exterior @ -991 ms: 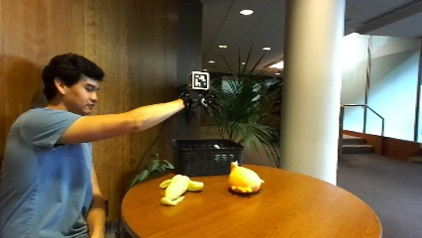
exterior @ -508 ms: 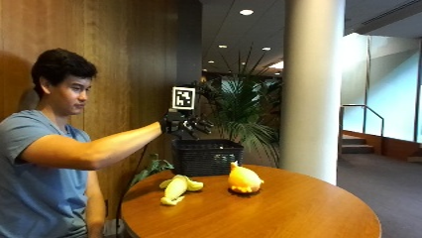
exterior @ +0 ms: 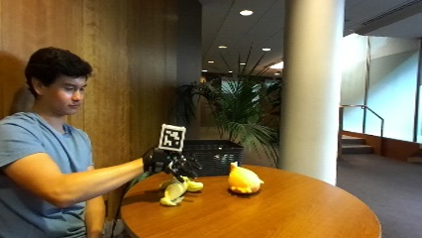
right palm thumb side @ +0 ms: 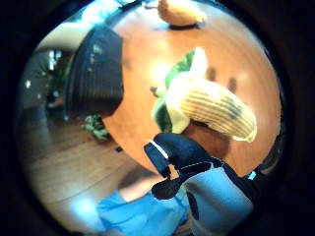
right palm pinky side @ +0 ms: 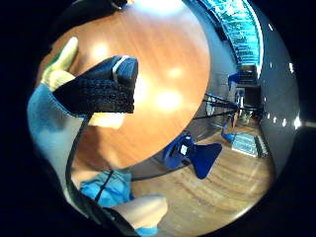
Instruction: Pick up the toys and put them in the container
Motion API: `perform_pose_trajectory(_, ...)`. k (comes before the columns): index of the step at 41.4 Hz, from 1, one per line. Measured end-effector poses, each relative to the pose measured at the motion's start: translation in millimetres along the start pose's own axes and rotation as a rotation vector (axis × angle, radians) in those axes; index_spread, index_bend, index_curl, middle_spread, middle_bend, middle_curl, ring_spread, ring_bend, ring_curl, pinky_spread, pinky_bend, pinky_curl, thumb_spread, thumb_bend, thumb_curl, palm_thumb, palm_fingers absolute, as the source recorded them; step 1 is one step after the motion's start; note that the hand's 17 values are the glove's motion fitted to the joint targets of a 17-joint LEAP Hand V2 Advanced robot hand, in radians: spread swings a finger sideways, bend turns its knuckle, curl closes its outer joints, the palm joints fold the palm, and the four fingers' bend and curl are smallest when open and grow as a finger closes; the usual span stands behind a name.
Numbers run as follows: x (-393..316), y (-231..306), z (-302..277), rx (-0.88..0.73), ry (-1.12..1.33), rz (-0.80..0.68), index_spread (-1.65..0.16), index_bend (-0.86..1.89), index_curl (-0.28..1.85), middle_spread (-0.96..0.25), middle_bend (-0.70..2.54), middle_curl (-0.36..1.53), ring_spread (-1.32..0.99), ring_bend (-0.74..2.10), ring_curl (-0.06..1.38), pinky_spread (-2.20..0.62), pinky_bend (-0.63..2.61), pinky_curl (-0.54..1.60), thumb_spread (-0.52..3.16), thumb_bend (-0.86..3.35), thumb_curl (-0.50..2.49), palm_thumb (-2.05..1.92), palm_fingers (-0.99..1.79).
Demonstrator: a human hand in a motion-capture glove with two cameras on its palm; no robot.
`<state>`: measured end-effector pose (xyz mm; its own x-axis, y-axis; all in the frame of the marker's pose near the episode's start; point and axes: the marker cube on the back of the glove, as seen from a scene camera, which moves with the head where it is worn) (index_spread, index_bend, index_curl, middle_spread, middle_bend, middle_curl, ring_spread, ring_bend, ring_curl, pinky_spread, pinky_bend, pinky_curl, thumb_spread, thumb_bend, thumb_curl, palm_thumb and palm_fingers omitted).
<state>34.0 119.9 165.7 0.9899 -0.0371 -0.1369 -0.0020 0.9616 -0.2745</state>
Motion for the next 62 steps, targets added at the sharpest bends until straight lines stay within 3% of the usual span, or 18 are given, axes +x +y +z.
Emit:
perform_pose_trajectory(2, 0, -2, 20, -0.021, 0.028, 0.046, -0.26, 0.04, 0.10, 0.11, 0.17, 0.37, 0.11, 0.74, 0.34, 0.02, 1.55, 0.36, 1.05, -0.03, 0.28, -0.02, -0.22)
perform_pose_trajectory(8, -18, -2, 58, -0.052, -0.077, -0.018, -0.27, 0.07, 0.10, 0.08, 0.17, 0.36, 0.11, 0.70, 0.33, 0.05, 1.47, 0.34, 1.04, -0.03, 0.28, -0.02, -0.26)
perform_pose_trajectory(13, -23, -4, 78, 0.005, -0.129, 0.004, -0.27, 0.08, 0.11, 0.06, 0.15, 0.35, 0.10, 0.64, 0.31, 0.07, 1.43, 0.32, 1.04, -0.03, 0.28, -0.02, -0.25)
perform_pose_trajectory(19, -16, -3, 84, 0.128, -0.032, -0.005, -0.29, 0.06, 0.10, 0.00, 0.25, 0.38, 0.00, 0.89, 0.37, -0.08, 1.30, 0.30, 1.07, -0.02, 0.28, 0.00, 0.07)
perform_pose_trajectory(27, -27, -5, 70, 0.286, -0.069, -0.003, -0.32, 0.11, 0.08, -0.10, 0.38, 0.41, -0.21, 1.14, 0.41, -0.29, 1.36, 0.32, 1.26, 0.09, 0.30, 0.18, 0.54)
perform_pose_trajectory(36, -21, -16, 63, 0.370, -0.100, 0.034, -0.35, 0.06, 0.05, -0.13, 0.40, 0.43, -0.30, 1.28, 0.46, -0.38, 1.38, 0.36, 1.48, 0.30, 0.38, 0.50, 0.78)
perform_pose_trajectory(42, -13, -26, 60, 0.321, -0.145, 0.086, -0.36, 0.10, 0.05, -0.10, 0.39, 0.44, -0.33, 1.26, 0.47, -0.40, 1.33, 0.37, 1.39, 0.37, 0.49, 0.69, 0.73)
perform_pose_trajectory(50, -12, -37, 42, 0.264, -0.288, 0.100, -0.37, 0.21, 0.08, -0.12, 0.33, 0.44, -0.37, 1.25, 0.46, -0.41, 1.22, 0.35, 1.36, 0.44, 0.61, 0.82, 0.88)
perform_pose_trajectory(62, -9, -53, -62, 0.328, -0.185, 0.140, -0.35, 0.14, 0.11, -0.17, 0.26, 0.46, -0.38, 1.23, 0.47, -0.42, 1.16, 0.37, 1.32, 0.46, 0.73, 0.84, 0.94)
